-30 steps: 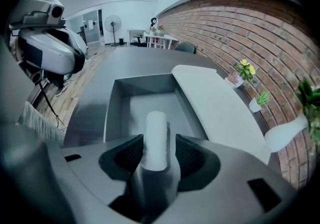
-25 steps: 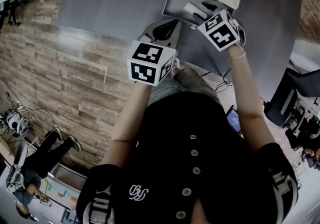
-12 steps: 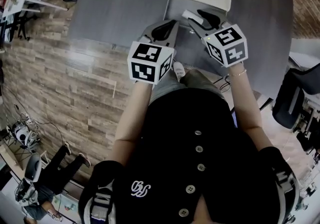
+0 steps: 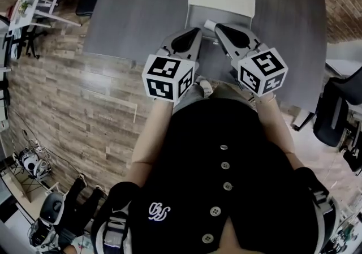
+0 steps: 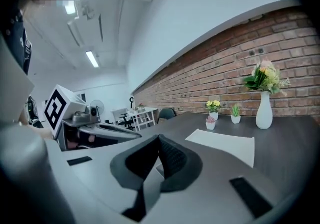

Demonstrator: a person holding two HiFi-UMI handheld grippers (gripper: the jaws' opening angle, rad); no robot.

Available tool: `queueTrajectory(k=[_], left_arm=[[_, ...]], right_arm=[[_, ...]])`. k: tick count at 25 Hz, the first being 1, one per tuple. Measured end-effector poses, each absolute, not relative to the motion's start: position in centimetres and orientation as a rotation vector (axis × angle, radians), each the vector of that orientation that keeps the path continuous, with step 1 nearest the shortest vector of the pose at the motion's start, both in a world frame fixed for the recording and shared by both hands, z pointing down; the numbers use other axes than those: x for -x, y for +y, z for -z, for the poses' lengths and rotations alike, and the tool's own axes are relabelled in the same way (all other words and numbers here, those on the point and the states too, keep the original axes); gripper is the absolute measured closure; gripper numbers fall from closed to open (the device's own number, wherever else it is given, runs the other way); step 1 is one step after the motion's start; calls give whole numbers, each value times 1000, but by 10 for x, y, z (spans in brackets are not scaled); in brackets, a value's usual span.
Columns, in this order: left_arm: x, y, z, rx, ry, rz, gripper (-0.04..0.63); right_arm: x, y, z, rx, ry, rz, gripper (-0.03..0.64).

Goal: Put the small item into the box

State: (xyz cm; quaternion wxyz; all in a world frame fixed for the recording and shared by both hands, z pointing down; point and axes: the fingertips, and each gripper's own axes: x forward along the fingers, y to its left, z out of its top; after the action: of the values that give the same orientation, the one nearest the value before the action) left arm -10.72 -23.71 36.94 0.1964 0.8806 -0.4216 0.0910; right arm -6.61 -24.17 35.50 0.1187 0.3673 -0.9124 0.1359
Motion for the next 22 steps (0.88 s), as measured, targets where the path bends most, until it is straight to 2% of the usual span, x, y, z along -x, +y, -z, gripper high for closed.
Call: queueTrajectory(k=[11,22], left_arm=[[96,-225,-385,-2510,-1129,-406,581],[90,-222,-390,-2500,-1115,-413,581]], right_arm=[[68,-229,-364,-1109,-2683,-467,615],[69,-216,-374,-1048,-2674,-486,615]])
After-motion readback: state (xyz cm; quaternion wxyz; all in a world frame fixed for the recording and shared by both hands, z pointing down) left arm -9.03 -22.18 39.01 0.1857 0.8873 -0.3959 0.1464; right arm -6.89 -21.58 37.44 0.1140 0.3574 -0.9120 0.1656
